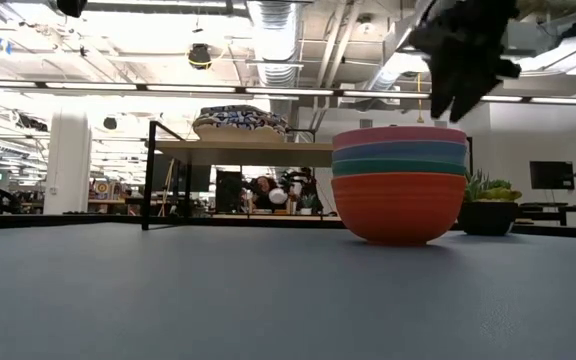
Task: Place and stack bowls onto a shelf
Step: Put the pink bowl on the shelf
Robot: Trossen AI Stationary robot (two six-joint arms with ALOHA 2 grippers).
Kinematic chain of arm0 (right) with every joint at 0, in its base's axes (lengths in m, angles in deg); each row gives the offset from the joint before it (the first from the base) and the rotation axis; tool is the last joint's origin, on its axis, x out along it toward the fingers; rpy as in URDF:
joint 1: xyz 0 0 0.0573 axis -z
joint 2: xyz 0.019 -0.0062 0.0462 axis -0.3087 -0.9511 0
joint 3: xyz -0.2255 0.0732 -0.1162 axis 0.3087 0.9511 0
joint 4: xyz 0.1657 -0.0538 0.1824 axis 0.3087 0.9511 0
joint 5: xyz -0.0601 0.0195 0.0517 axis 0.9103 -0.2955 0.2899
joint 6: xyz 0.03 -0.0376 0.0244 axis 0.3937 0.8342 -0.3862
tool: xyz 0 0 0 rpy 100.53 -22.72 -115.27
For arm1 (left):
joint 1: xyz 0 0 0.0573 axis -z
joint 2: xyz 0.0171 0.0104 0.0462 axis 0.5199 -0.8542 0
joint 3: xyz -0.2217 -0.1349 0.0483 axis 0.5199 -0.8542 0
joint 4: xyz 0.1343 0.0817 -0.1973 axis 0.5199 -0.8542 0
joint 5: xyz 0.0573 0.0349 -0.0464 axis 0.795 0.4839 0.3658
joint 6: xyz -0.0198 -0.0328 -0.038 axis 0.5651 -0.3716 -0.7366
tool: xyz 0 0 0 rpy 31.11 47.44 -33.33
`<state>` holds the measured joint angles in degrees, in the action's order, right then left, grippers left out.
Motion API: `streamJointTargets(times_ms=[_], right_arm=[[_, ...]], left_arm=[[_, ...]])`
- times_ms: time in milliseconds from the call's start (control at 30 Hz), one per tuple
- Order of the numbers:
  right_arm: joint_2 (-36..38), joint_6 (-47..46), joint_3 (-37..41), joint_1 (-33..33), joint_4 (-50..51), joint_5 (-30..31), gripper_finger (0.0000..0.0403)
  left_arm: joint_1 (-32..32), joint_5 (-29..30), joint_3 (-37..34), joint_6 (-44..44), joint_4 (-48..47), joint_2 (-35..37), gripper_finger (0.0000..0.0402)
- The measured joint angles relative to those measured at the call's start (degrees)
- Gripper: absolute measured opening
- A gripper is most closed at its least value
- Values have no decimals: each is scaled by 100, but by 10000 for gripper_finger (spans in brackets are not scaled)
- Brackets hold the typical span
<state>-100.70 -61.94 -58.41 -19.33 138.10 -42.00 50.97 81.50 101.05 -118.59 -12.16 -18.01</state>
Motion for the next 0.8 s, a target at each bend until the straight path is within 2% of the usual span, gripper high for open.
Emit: streamJointTargets(times_ms=[300, 800], right_arm=[[-83, 198, 612, 150, -663, -347, 228], [-29, 546, 613, 130, -1382, -45, 228]], left_arm=[[0, 107, 0, 208, -31, 4, 213], [0, 173, 0, -44, -57, 4, 213]])
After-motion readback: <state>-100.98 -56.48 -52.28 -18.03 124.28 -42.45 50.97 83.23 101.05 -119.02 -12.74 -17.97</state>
